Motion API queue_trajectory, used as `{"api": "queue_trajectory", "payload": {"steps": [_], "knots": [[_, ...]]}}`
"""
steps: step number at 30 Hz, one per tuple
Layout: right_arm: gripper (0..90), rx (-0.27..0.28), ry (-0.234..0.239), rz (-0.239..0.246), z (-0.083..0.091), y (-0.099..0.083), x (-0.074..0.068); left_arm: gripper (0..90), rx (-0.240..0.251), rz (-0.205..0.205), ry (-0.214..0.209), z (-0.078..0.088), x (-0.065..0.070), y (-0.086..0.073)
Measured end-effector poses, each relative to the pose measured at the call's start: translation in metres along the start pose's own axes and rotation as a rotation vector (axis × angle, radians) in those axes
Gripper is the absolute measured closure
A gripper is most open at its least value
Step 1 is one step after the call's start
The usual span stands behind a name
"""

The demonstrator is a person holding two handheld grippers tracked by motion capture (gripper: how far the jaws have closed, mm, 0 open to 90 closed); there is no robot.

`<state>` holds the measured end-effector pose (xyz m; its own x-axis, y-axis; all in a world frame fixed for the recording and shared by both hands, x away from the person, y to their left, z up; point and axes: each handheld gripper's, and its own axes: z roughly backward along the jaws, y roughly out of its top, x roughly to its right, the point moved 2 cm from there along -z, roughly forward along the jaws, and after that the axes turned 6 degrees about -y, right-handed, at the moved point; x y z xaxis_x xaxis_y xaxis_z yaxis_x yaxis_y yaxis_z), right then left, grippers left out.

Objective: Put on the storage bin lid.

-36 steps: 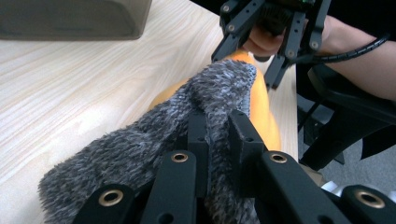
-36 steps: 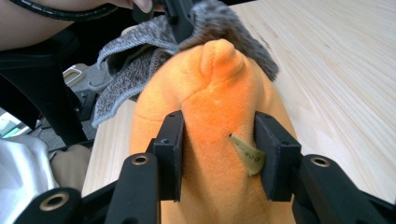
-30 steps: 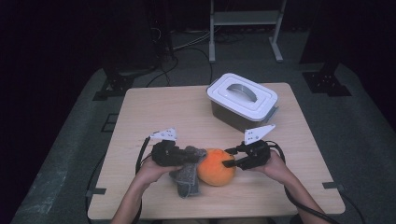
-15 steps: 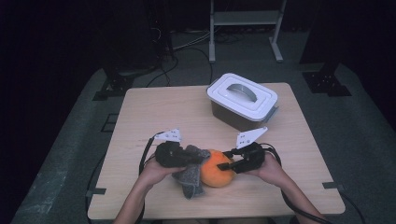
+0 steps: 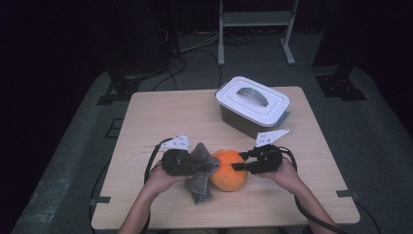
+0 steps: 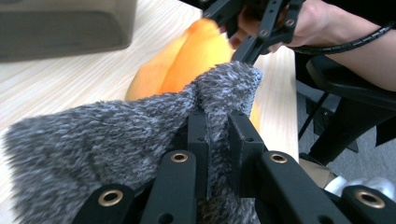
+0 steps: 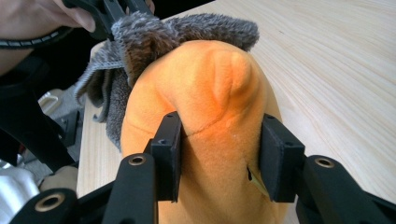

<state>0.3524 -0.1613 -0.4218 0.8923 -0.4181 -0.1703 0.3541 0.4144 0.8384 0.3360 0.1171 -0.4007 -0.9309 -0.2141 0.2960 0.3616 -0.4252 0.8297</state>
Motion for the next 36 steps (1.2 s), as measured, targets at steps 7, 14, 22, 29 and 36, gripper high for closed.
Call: {"api": "queue_trajectory", "payload": {"steps": [7, 14, 22, 29, 36], "knots": [[54.2, 0.008, -0.004, 0.016, 0.000, -0.001, -0.002, 81.1, 0.005, 0.001, -0.001, 0.002, -0.001, 0.000], [54.4, -0.017, 0.026, 0.188, -0.013, 0.005, -0.034, 81.0, 0.081, -0.029, -0.064, 0.001, 0.012, 0.014], [54.5, -0.046, 0.064, 0.335, -0.019, 0.005, -0.050, 81.0, 0.034, -0.030, -0.051, -0.003, 0.012, 0.012], [54.5, -0.040, 0.082, 0.344, -0.003, -0.003, -0.035, 81.0, -0.003, 0.043, -0.038, 0.002, -0.005, -0.005], [54.4, -0.020, 0.093, 0.304, 0.005, -0.010, -0.024, 81.0, -0.010, 0.054, -0.049, 0.002, -0.008, -0.009]]}}
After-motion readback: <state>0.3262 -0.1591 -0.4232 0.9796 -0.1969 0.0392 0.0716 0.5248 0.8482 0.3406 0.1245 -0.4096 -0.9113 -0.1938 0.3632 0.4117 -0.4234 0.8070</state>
